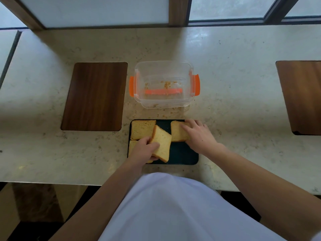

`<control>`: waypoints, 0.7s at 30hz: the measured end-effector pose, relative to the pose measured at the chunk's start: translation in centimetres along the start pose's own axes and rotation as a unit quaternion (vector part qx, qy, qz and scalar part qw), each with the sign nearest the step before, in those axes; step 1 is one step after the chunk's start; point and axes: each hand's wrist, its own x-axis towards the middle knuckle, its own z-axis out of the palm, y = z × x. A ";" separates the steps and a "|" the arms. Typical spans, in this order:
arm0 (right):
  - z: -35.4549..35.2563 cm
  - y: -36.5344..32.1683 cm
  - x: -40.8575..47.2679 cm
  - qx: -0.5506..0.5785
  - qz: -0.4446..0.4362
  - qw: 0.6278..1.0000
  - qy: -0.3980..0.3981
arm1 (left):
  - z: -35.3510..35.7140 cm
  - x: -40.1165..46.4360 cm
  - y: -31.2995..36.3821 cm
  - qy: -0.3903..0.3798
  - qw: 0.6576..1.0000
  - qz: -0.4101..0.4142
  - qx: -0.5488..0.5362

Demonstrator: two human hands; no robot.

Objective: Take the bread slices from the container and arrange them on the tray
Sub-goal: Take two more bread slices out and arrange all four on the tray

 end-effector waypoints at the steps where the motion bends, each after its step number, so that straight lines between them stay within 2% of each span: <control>1: 0.0 0.1 0.1 -0.003 -0.003 1.000 0.000 | -0.1 0.0 -0.1 0.002 1.000 -0.003 0.001; 15: -0.6 -0.2 0.5 0.005 0.012 1.000 -0.004 | -0.3 0.3 -0.2 -0.015 1.000 0.003 0.011; 18: -0.9 -0.8 -0.5 0.118 0.064 0.990 0.047 | -0.4 0.4 -0.4 -0.016 1.000 0.001 0.006; 21: -0.6 -1.5 -2.6 0.324 0.160 0.926 0.109 | -0.5 0.7 -0.5 -0.021 1.000 0.012 0.011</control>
